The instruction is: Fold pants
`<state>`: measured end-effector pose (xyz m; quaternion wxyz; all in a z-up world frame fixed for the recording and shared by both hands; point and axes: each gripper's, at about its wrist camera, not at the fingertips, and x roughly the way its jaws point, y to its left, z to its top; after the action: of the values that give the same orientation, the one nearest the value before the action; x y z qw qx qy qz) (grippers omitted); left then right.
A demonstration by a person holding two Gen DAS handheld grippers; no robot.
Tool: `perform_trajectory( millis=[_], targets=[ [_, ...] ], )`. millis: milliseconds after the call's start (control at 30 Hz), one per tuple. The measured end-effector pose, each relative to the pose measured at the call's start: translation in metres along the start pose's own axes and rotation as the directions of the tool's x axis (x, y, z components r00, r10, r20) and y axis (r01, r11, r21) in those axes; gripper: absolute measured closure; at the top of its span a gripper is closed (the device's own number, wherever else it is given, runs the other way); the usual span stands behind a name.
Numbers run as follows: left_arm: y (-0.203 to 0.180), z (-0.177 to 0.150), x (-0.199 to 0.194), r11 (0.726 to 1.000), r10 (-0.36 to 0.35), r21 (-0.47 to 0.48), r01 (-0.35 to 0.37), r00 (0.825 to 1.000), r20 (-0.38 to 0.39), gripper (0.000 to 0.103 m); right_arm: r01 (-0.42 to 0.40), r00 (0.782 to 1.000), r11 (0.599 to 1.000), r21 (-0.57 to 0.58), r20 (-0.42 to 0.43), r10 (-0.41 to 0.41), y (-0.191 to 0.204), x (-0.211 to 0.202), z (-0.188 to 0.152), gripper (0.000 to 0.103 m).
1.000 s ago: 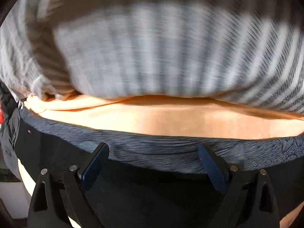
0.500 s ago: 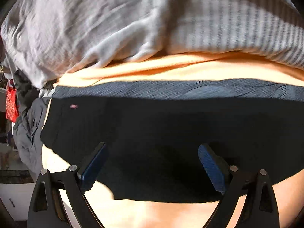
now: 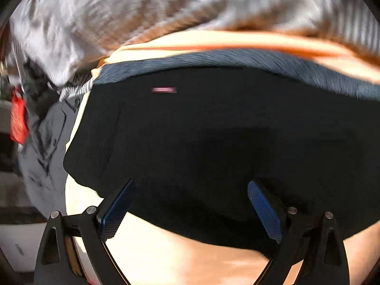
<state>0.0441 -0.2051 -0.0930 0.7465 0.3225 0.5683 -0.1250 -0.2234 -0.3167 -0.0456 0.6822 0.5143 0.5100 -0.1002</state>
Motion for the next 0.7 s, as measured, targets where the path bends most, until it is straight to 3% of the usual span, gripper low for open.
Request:
perform_trajectory(
  millis=[167, 267, 467, 500, 567, 633, 700],
  targets=[
    [0.028, 0.005, 0.012, 0.997, 0.041, 0.056, -0.044, 0.998, 0.050, 0.007, -0.097, 0.994, 0.995, -0.028, -0.056, 0.095, 0.044, 0.063, -0.028, 0.052],
    [0.044, 0.004, 0.026, 0.999, -0.040, 0.011, 0.040, 0.999, 0.037, 0.004, -0.127, 0.990, 0.991, -0.036, -0.060, 0.125, 0.061, 0.095, -0.032, 0.052],
    [0.051, 0.002, 0.031, 0.995, -0.096, -0.007, 0.096, 0.994, 0.055, 0.001, -0.162, 0.986, 0.987, 0.026, -0.039, 0.163, 0.066, 0.120, -0.029, 0.052],
    [0.051, 0.003, 0.031, 0.995, -0.097, -0.006, 0.098, 0.994, 0.051, 0.001, -0.171, 0.984, 0.984, 0.049, -0.048, 0.174, 0.066, 0.122, -0.028, 0.055],
    [0.054, 0.006, 0.033, 0.994, -0.105, -0.005, 0.105, 0.994, 0.042, 0.001, -0.175, 0.982, 0.981, 0.080, -0.056, 0.180, 0.070, 0.124, -0.025, 0.086],
    [0.054, 0.005, 0.033, 0.994, -0.112, -0.005, 0.112, 0.993, 0.041, 0.001, -0.158, 0.986, 0.985, 0.062, -0.047, 0.161, 0.073, 0.116, -0.024, 0.099],
    [0.054, 0.004, 0.033, 0.993, -0.118, -0.006, 0.118, 0.992, 0.046, 0.001, -0.168, 0.984, 0.983, 0.067, -0.040, 0.171, 0.073, 0.109, -0.028, 0.099]
  ],
)
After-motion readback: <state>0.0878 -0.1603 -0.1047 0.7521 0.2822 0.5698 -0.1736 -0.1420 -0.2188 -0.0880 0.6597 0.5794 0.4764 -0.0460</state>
